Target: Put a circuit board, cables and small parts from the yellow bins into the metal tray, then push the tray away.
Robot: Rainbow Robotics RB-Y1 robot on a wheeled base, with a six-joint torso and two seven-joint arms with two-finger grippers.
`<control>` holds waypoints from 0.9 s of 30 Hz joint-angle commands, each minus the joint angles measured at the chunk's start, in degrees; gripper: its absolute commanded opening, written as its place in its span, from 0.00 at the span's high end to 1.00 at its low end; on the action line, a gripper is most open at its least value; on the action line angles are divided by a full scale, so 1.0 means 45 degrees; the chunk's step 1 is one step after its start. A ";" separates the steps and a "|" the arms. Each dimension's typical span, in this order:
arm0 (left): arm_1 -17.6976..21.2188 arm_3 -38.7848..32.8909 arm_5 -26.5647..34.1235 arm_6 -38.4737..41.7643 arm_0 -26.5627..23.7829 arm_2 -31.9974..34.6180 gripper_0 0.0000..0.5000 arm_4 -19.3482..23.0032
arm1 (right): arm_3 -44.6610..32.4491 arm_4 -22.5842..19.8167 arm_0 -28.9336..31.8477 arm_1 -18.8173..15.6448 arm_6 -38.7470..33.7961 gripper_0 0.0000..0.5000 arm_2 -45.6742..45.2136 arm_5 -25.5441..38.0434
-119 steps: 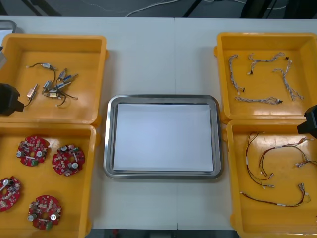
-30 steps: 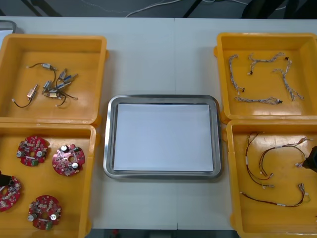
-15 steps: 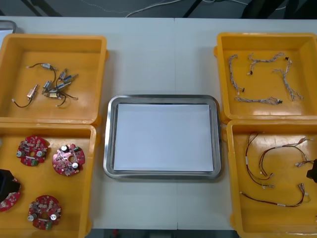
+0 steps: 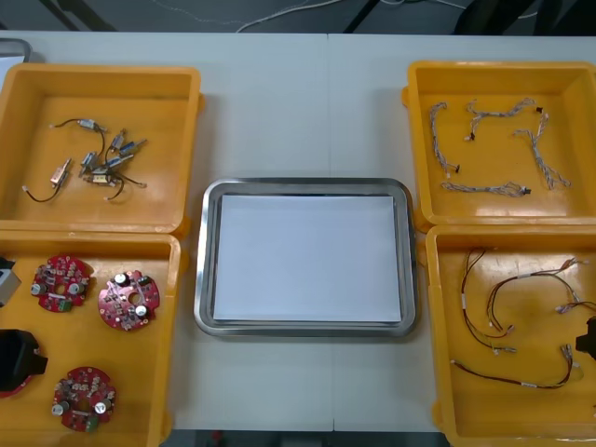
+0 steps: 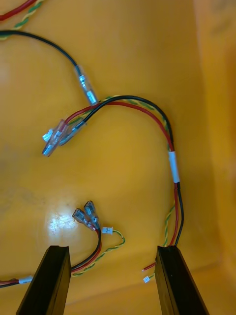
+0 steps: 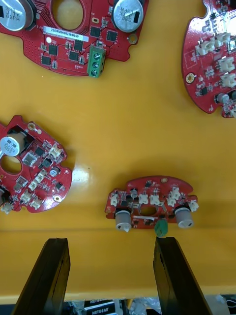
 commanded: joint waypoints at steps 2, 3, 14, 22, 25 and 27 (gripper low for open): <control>0.0358 0.0036 -0.0671 -0.1334 0.0757 -0.0414 0.00 -0.0446 | 0.0162 -0.0178 0.0273 0.0473 0.0331 0.00 0.0140 -0.0216; 0.0358 0.0036 -0.0690 -0.1373 0.0816 -0.0433 0.00 -0.0466 | 0.0240 -0.0178 0.0273 0.0512 0.0390 0.00 0.0218 -0.0314; 0.0260 -0.0023 -0.2429 -0.1607 0.2046 -0.1097 0.00 -0.1345 | 0.1353 -0.0178 0.0176 0.0746 0.0995 0.00 0.0745 -0.1623; -0.0033 -0.0003 -0.2624 -0.1764 0.2300 -0.1097 0.00 -0.1579 | 0.1685 -0.0178 -0.0039 0.0942 0.1152 0.00 0.1019 -0.1857; -0.0131 -0.0003 -0.2663 -0.1822 0.2319 -0.1117 0.00 -0.1657 | 0.1842 -0.0178 -0.0137 0.0942 0.1230 0.00 0.1156 -0.1955; -0.0189 -0.0003 -0.2663 -0.1803 0.2319 -0.1156 0.00 -0.1716 | 0.1939 -0.0178 -0.0254 0.0961 0.1288 0.00 0.1234 -0.1955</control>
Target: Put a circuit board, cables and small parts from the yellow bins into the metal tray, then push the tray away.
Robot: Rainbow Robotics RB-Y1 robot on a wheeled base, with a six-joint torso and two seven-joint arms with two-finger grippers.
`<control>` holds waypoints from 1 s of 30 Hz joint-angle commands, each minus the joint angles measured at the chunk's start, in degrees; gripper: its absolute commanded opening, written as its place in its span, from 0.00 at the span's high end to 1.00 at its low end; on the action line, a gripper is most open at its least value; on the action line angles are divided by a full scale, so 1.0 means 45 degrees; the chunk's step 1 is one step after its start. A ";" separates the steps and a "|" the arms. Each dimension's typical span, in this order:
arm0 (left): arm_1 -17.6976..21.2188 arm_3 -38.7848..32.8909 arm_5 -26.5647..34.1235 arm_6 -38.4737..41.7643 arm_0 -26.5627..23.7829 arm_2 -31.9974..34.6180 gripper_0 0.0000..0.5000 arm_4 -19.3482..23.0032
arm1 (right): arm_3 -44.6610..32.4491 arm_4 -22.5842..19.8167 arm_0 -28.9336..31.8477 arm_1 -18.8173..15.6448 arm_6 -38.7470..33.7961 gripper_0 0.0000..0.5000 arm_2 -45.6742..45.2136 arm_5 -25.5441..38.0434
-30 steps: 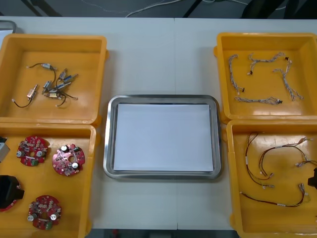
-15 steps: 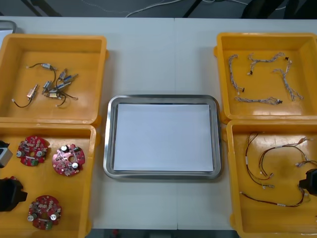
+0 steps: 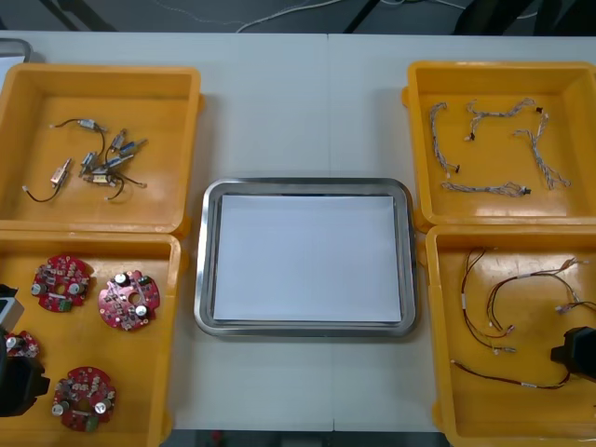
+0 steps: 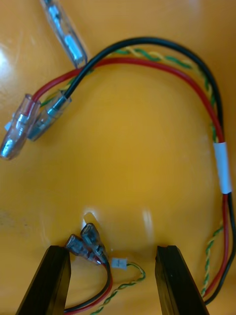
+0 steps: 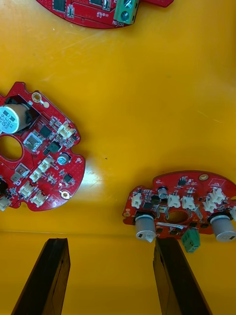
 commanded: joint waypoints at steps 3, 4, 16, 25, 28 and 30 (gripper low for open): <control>-0.0240 -0.0111 -0.0207 -0.1757 0.0441 -0.0350 0.00 -0.0454 | 0.0381 -0.0037 -0.0419 0.0162 0.0958 0.00 0.0443 -0.0132; -0.0299 -0.0092 -0.0265 -0.1718 0.0421 -0.0467 0.00 -0.0669 | 0.0459 -0.0018 -0.0517 0.0220 0.0977 0.00 0.0521 -0.0132; -0.0924 0.0123 -0.0480 -0.1991 0.0519 -0.1053 0.00 -0.1431 | 0.0986 0.0021 -0.1161 0.0240 0.1251 1.00 0.0873 -0.0034; -0.1490 0.0123 -0.0519 -0.2323 0.0812 -0.1209 0.00 -0.1646 | 0.0752 -0.0174 -0.1435 0.0220 0.1446 1.00 0.0814 0.0298; -0.1607 0.0123 -0.0695 -0.2401 0.0948 -0.1307 0.00 -0.1724 | 0.0498 -0.0077 -0.1532 0.0220 0.1505 1.00 0.0697 0.0552; -0.1666 0.0123 -0.0851 -0.2480 0.1066 -0.1366 0.00 -0.1763 | 0.0283 -0.0116 -0.1650 0.0240 0.1524 1.00 0.0463 0.0845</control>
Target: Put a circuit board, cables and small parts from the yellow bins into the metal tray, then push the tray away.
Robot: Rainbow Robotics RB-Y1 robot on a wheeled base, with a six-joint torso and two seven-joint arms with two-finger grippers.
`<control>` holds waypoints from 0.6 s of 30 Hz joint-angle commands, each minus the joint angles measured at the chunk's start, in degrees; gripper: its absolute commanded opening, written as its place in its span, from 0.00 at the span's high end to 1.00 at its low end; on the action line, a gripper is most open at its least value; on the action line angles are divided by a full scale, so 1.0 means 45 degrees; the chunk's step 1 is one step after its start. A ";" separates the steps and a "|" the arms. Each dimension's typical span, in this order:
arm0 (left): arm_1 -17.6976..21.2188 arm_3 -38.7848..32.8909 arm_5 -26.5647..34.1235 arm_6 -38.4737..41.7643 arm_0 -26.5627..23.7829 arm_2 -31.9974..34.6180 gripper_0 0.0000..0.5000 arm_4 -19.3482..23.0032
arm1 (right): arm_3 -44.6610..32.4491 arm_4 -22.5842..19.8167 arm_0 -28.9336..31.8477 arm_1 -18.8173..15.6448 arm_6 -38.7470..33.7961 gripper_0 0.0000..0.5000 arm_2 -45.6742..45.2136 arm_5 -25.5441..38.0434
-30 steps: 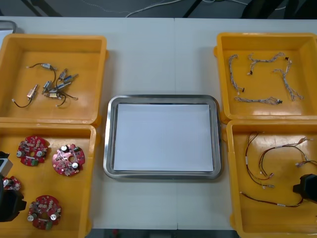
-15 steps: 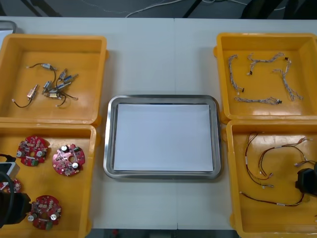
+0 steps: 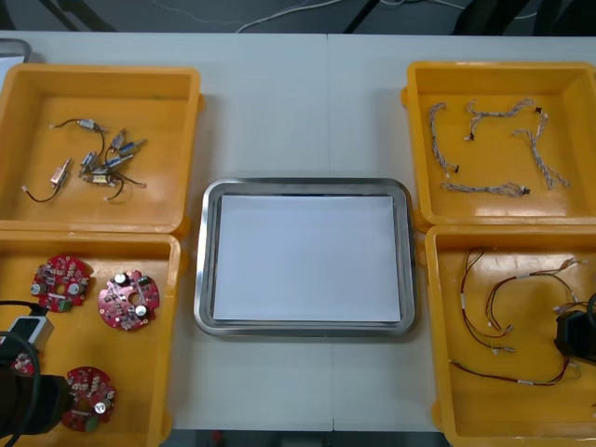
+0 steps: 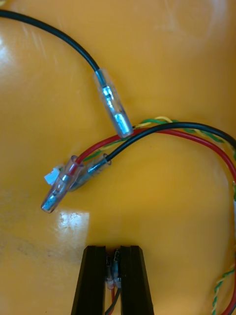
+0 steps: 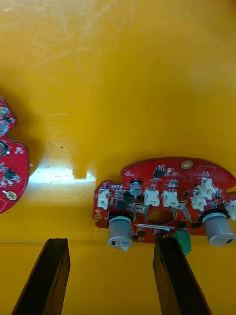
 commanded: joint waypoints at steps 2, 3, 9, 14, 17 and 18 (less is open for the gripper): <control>-0.0402 -0.0039 -0.0353 -0.1297 0.0702 -0.0339 0.00 -0.0262 | -0.0583 -0.0202 -0.0472 0.0206 0.0756 1.00 -0.0049 0.0626; -0.0460 -0.0019 -0.0372 -0.1317 0.0702 -0.0339 0.00 -0.0282 | -0.0602 -0.0202 -0.0570 0.0206 0.0756 1.00 -0.0088 0.0763; -0.0616 0.0117 -0.0450 -0.1473 0.0702 -0.0339 0.00 -0.0419 | -0.0622 -0.0202 -0.1058 0.0206 0.0736 1.00 -0.0401 0.1193; -0.0714 0.0215 -0.0470 -0.1551 0.0722 -0.0358 0.00 -0.0497 | -0.0622 -0.0202 -0.1371 0.0226 0.0736 1.00 -0.0557 0.1525; -0.0753 0.0215 -0.0509 -0.1551 0.0761 -0.0339 0.00 -0.0516 | -0.0602 -0.0241 -0.1507 0.0226 0.0756 1.00 -0.0616 0.1662; -0.0753 0.0215 -0.0567 -0.1551 0.0761 -0.0339 0.00 -0.0536 | -0.0622 -0.0260 -0.1585 0.0206 0.0736 1.00 -0.0635 0.1720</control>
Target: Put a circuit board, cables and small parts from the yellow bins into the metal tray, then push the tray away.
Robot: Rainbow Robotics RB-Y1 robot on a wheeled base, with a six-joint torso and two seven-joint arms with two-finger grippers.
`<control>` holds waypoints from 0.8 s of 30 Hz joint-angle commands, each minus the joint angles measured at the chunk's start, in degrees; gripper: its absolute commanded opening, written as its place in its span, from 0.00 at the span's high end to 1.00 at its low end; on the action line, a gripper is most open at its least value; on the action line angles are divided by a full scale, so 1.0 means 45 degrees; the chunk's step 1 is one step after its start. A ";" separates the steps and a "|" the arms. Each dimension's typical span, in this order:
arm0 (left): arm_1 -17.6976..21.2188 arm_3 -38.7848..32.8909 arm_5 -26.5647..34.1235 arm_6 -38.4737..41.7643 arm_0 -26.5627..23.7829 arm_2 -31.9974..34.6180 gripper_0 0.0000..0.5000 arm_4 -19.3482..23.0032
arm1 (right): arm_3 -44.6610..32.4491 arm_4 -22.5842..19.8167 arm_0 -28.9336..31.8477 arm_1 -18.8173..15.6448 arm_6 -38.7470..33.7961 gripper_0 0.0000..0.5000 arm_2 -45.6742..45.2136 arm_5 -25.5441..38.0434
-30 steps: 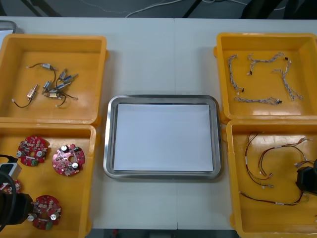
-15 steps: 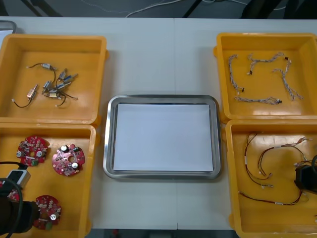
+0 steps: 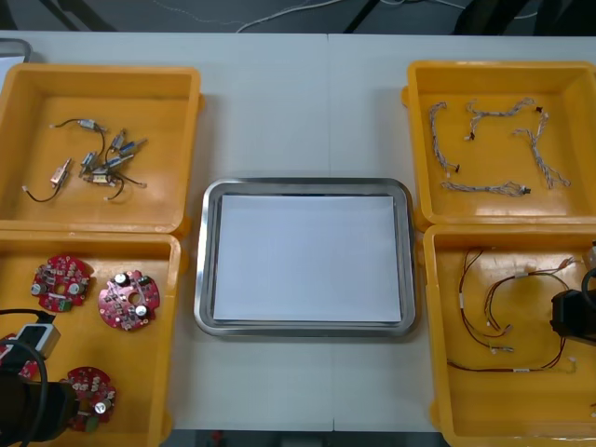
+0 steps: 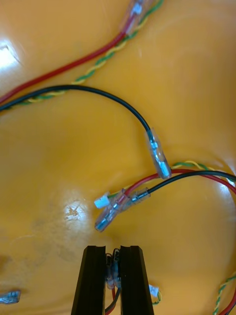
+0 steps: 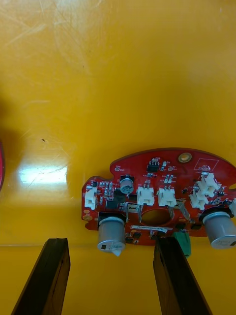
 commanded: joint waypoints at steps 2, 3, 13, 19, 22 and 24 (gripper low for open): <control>-0.0328 -0.0014 -0.0215 -0.1226 0.0539 -0.0178 0.01 -0.0250 | -0.0371 -0.0221 -0.0525 0.0188 0.0753 1.00 -0.0573 0.0346; -0.0347 -0.0014 -0.0234 -0.1226 0.0558 -0.0197 0.01 -0.0289 | -0.0371 -0.0221 -0.0603 0.0168 0.0753 1.00 -0.0632 0.0444; -0.0386 0.0122 -0.0508 -0.1226 0.0441 -0.0451 0.06 -0.0757 | -0.0371 -0.0163 -0.0955 0.0168 0.0792 0.51 -0.0808 0.0776; -0.0464 0.0298 -0.0664 -0.1324 0.0402 -0.0549 0.06 -0.0933 | -0.0898 -0.0182 -0.0955 0.0188 0.0694 0.00 -0.1140 0.1440; -0.0484 0.0318 -0.0664 -0.1343 0.0421 -0.0607 0.15 -0.0972 | -0.1445 -0.0104 -0.0916 0.0442 0.0323 0.00 -0.1569 0.2202; -0.0484 0.0298 -0.0664 -0.1363 0.0421 -0.0627 0.21 -0.1011 | -0.1836 -0.0026 -0.0877 0.0735 -0.0126 0.00 -0.1921 0.2768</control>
